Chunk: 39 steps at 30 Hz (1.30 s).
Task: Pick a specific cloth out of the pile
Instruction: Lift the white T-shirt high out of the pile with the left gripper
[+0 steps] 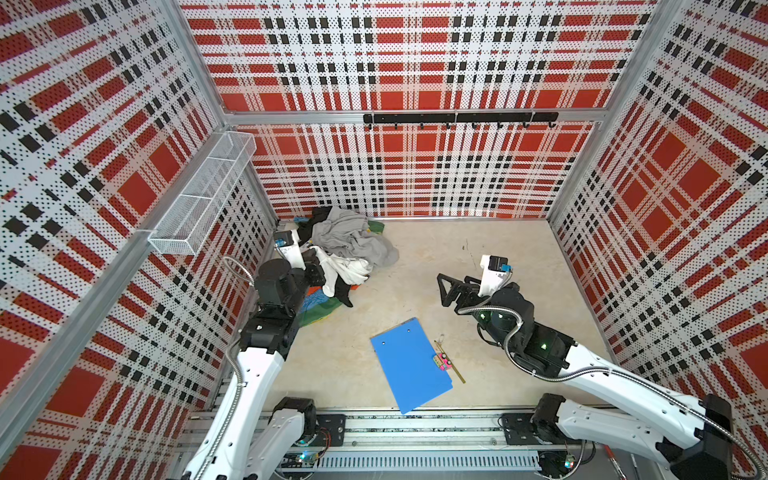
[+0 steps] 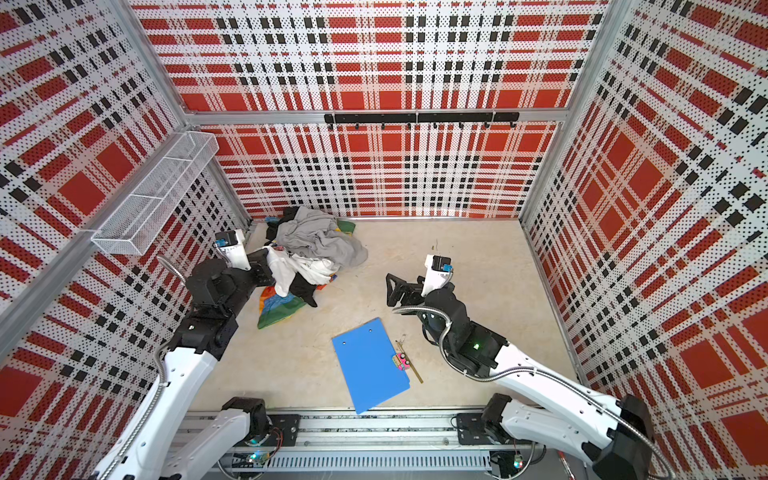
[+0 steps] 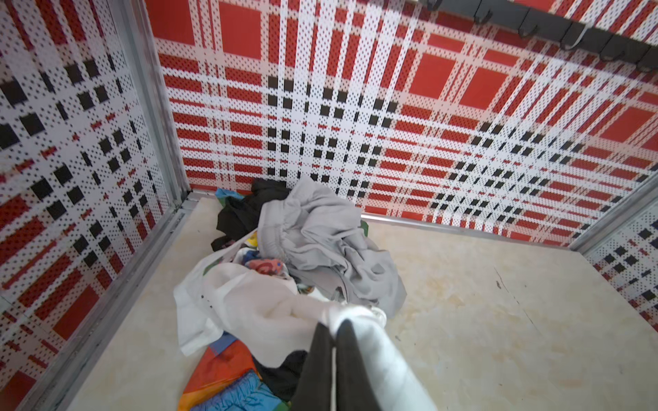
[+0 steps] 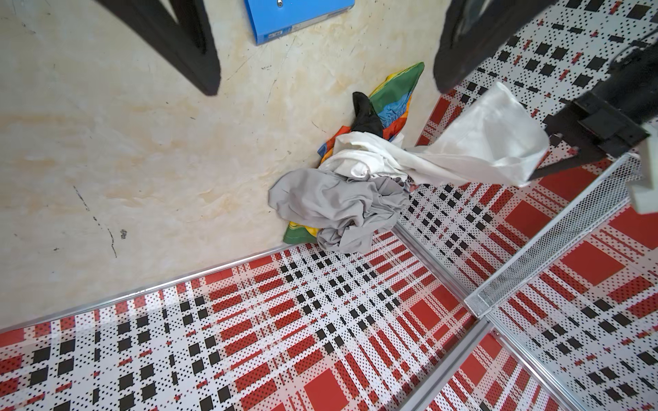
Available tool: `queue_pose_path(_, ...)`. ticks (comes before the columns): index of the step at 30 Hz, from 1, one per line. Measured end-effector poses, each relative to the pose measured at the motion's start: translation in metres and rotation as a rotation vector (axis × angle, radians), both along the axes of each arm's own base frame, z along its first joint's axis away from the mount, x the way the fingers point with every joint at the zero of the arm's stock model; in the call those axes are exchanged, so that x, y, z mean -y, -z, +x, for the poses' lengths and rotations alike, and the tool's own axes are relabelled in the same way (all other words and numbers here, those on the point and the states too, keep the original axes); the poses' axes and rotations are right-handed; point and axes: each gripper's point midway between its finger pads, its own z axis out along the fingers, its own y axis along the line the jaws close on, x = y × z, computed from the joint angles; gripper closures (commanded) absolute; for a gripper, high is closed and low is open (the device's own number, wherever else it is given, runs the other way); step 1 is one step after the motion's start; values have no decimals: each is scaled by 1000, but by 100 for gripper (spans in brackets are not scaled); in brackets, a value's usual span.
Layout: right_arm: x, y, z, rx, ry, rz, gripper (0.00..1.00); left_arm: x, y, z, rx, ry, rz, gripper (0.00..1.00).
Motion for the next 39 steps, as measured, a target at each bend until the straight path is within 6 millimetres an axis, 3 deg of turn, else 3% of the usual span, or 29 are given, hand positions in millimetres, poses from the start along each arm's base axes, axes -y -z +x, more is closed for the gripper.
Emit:
queue_pose_path(7,-7,10,0,-17,-11,-24,0,-3,-63,-2,171,-17,-39,100)
queue_pose_path(14,-8,8,0,-12,-8,-26,0,-3,-107,1,278,-20,-76,100)
queue_pose_path(22,-7,5,-1,-6,-10,-42,0,-9,-136,-3,369,-38,-139,100)
queue_pose_path(29,-7,7,-1,-11,-13,-62,0,-28,-173,-12,476,-87,-204,100)
queue_pose_path(39,-10,0,0,0,-23,-83,0,-42,-194,-15,532,-83,-295,100)
